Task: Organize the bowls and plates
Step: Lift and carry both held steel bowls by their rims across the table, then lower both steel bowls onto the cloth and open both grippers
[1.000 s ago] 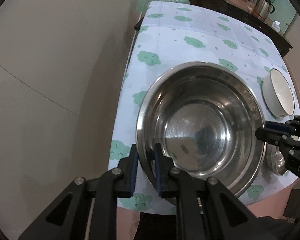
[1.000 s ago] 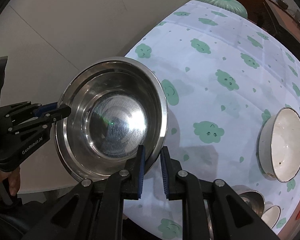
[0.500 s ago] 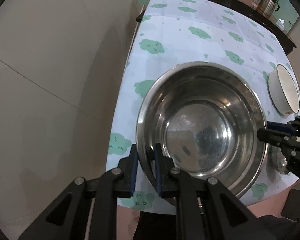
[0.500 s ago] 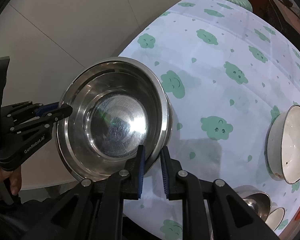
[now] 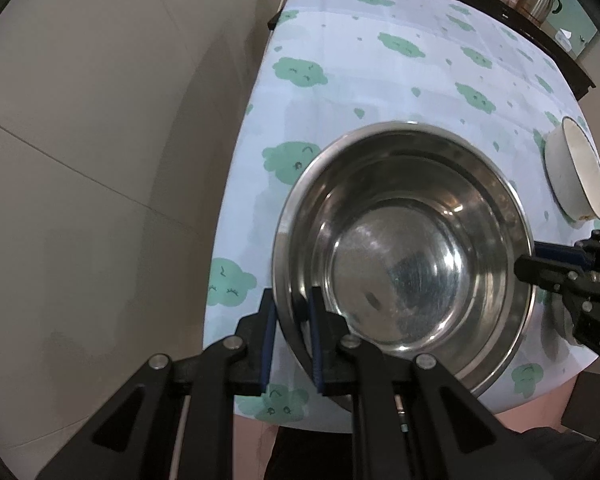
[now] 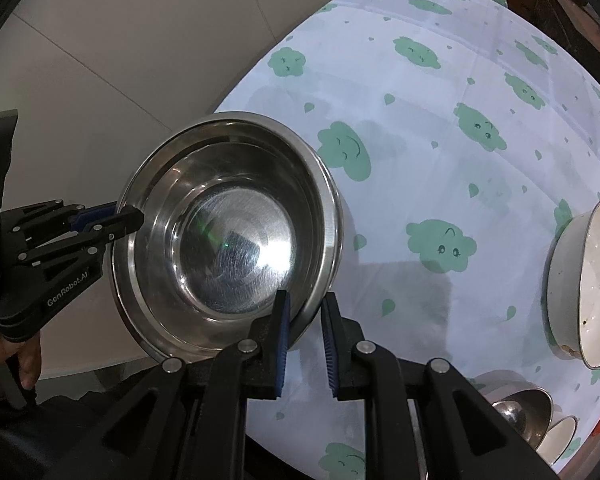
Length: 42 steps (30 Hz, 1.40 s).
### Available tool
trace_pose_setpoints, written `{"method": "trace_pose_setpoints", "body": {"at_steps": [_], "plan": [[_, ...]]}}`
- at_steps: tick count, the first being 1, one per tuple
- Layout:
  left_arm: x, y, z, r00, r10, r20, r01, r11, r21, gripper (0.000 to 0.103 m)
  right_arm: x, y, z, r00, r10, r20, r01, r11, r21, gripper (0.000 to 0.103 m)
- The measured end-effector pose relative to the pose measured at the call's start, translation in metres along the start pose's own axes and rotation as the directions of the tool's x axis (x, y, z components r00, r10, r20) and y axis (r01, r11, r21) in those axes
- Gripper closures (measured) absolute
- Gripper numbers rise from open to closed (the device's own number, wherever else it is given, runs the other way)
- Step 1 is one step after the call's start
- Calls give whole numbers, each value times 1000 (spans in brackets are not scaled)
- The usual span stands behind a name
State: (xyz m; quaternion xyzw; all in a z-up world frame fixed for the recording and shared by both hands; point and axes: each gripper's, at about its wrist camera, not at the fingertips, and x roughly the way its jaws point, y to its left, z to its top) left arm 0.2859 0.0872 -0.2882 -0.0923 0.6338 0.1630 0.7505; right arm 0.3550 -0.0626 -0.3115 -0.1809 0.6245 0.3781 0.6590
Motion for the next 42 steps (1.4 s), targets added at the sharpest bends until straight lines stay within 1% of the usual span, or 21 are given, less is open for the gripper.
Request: {"method": "trace_pose_setpoints", "body": {"at_steps": [8, 18, 35, 37, 39, 42], "plan": [[9, -2, 3, 1000, 2, -15, -2, 1000, 10, 90, 3, 1, 1, 1000, -15, -5, 15, 1000, -8, 85], [11, -5, 7, 999, 24, -23, -23, 999, 38, 89, 6, -1, 1, 1000, -3, -17, 3, 1000, -2, 85], [17, -6, 11, 999, 37, -37, -36, 999, 31, 89, 10, -4, 0, 999, 22, -34, -22, 1000, 2, 82], [15, -6, 12, 999, 39, -34, -38, 999, 26, 85, 11, -4, -1, 999, 20, -35, -20, 1000, 6, 82], [14, -6, 13, 999, 27, -29, -26, 999, 23, 78, 9, -6, -1, 999, 41, -25, -40, 999, 15, 82], [11, -11, 15, 999, 35, -17, -34, 999, 42, 71, 4, -5, -1, 998, 58, -3, -58, 998, 16, 82]]}}
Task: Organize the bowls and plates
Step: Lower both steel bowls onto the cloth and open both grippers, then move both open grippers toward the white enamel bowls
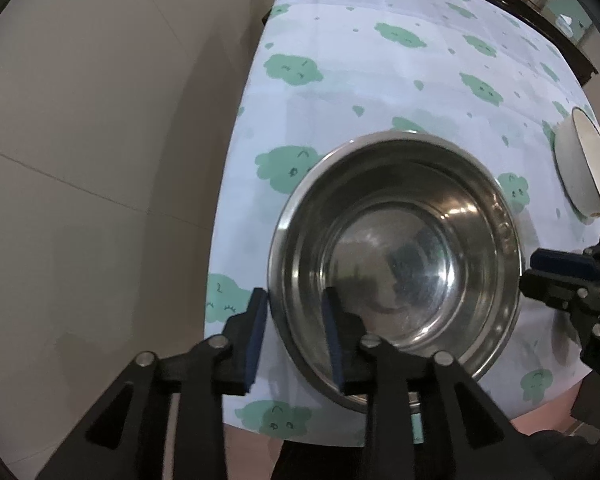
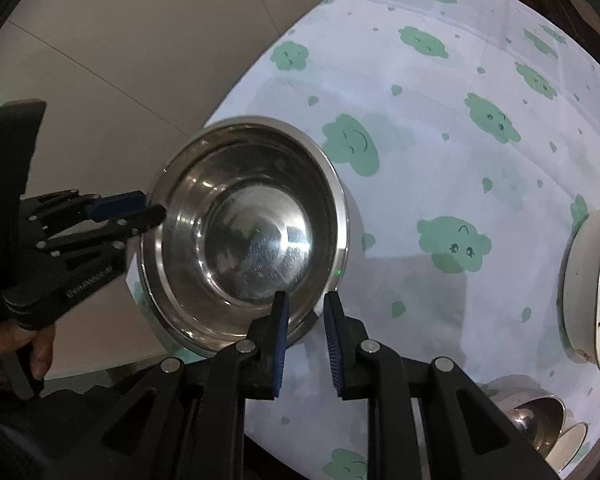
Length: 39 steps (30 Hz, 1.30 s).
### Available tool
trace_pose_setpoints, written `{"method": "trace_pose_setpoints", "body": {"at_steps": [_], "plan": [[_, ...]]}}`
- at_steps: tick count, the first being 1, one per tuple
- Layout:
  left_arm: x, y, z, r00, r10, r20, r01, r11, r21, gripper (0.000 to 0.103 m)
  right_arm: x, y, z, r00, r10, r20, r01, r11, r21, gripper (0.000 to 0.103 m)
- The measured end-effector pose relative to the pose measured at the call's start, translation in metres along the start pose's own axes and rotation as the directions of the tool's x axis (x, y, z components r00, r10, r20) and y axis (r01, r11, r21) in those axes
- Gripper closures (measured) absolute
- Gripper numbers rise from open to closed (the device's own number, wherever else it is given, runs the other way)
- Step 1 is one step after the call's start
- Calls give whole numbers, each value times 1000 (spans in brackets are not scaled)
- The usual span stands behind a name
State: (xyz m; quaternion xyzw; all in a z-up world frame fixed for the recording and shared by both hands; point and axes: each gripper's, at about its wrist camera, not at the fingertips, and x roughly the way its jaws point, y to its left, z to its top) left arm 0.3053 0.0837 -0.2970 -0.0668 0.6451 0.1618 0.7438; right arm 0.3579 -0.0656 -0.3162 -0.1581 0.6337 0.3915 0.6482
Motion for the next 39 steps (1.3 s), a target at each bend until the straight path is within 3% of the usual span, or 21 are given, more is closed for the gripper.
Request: {"method": "trace_pose_setpoints", "body": {"at_steps": [8, 26, 39], "plan": [[-12, -6, 11, 999, 15, 30, -16, 1000, 12, 50, -8, -9, -5, 1000, -6, 21, 5, 999, 36, 82], [-34, -63, 43, 996, -32, 86, 16, 983, 182, 48, -41, -54, -33, 994, -51, 98, 28, 975, 221, 82], [-33, -125, 56, 993, -98, 70, 67, 935, 349, 48, -70, -101, -69, 979, -139, 152, 64, 907, 417, 82]]}}
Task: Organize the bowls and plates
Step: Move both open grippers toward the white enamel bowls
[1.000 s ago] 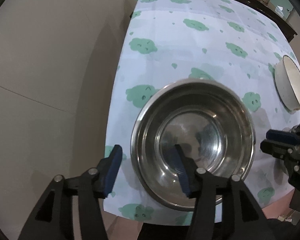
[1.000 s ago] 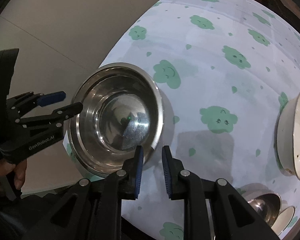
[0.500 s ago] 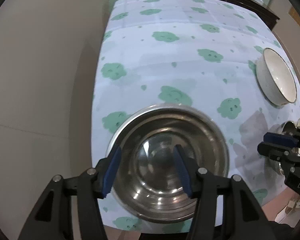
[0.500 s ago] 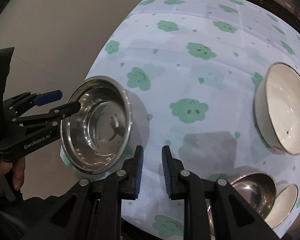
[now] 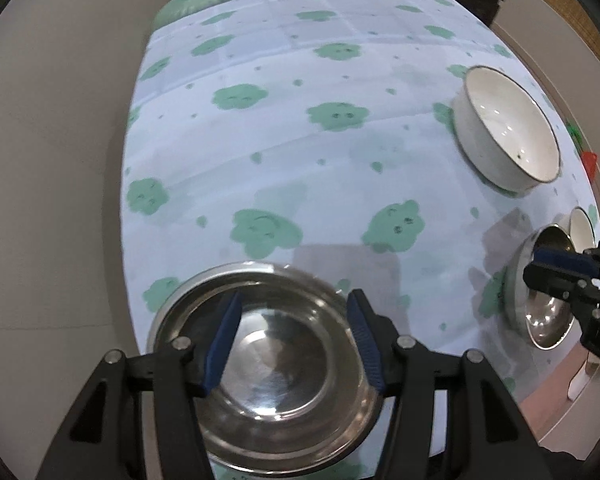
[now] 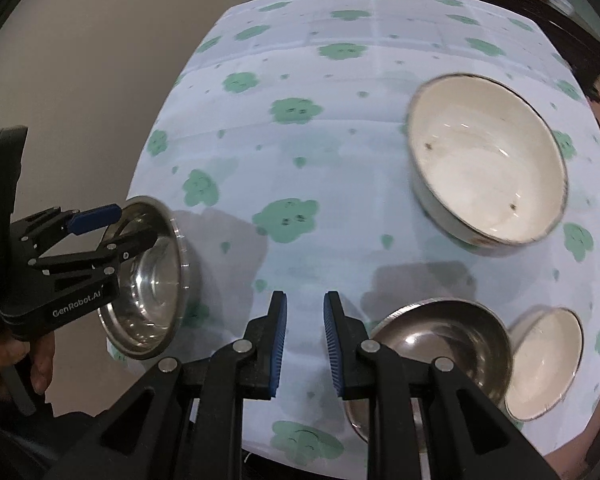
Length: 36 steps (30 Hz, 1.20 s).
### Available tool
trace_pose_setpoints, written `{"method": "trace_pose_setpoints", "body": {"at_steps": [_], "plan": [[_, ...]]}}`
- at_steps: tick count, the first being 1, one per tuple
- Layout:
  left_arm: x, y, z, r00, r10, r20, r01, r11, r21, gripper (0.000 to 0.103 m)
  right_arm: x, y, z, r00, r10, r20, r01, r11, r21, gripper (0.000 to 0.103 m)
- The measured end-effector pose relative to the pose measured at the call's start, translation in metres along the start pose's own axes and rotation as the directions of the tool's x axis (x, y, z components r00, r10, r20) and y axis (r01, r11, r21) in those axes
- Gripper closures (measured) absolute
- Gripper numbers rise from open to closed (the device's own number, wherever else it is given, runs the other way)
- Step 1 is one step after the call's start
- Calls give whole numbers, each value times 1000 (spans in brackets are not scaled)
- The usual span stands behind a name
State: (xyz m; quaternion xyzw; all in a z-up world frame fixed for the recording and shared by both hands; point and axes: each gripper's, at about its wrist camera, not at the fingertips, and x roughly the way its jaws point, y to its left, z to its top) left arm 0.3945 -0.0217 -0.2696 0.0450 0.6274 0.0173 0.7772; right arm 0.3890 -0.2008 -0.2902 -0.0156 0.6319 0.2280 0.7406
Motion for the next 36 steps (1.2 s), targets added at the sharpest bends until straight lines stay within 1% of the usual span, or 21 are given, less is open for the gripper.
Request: {"method": "trace_pose_setpoints", "body": {"at_steps": [9, 14, 16, 25, 36], "plan": [[9, -36, 10, 999, -38, -19, 40, 995, 91, 47, -8, -32, -18, 999, -35, 14, 34, 994, 107, 82], [5, -56, 17, 999, -51, -10, 52, 989, 138, 47, -11, -48, -23, 998, -57, 19, 54, 988, 145, 82], [2, -63, 21, 998, -56, 1, 55, 987, 150, 43, -13, -52, -23, 998, -62, 21, 58, 987, 149, 82], [0, -95, 51, 998, -56, 24, 50, 979, 195, 42, -27, -88, -13, 996, -76, 56, 65, 980, 186, 82], [15, -129, 96, 998, -46, 39, 35, 968, 248, 41, -36, -157, 10, 989, -135, 62, 115, 959, 259, 82]]}}
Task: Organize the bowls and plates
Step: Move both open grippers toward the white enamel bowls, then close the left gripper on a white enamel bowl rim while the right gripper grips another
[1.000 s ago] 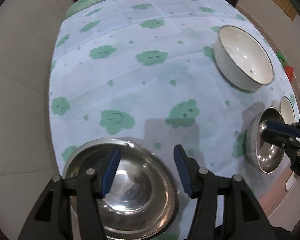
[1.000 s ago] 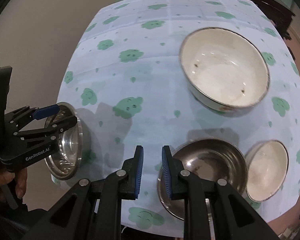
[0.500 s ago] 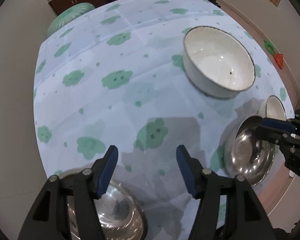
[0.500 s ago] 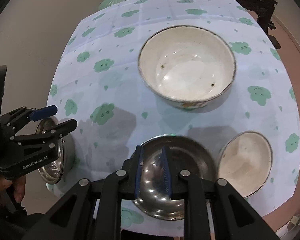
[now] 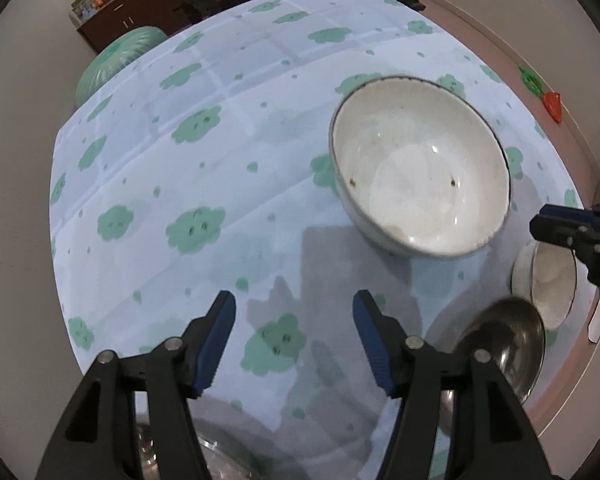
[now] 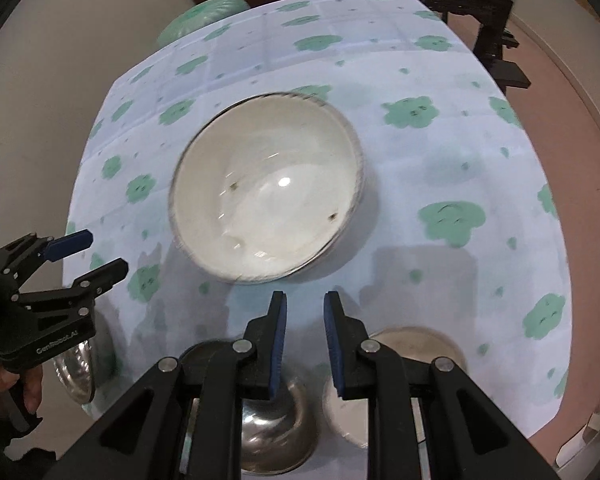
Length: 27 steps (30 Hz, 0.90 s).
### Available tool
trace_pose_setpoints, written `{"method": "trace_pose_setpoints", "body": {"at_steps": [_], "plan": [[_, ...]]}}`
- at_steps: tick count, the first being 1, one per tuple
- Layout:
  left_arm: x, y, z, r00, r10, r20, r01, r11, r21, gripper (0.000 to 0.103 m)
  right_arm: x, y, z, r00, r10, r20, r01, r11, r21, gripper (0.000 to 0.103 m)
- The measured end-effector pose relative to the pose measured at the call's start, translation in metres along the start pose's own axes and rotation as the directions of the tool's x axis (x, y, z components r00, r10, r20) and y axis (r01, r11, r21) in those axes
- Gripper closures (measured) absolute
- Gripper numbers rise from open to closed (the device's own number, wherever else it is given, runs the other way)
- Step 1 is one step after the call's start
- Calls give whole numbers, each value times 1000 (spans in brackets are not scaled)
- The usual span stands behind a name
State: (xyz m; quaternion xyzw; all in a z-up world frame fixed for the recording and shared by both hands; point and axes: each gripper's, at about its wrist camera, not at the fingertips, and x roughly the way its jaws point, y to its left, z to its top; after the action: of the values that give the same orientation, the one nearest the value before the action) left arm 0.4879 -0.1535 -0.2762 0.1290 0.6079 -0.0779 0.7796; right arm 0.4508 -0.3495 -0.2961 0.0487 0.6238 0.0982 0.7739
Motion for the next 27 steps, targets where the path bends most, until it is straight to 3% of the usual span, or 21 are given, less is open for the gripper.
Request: {"method": "trace_pose_setpoints", "body": {"at_steps": [15, 27], "plan": [[24, -3, 59, 1000, -24, 4, 24, 1000, -16, 41, 21, -34, 48, 1000, 11, 14, -12, 998, 57, 82], [49, -12, 74, 999, -15, -29, 15, 1000, 9, 41, 38, -35, 65, 999, 32, 4, -32, 998, 50, 82]]}}
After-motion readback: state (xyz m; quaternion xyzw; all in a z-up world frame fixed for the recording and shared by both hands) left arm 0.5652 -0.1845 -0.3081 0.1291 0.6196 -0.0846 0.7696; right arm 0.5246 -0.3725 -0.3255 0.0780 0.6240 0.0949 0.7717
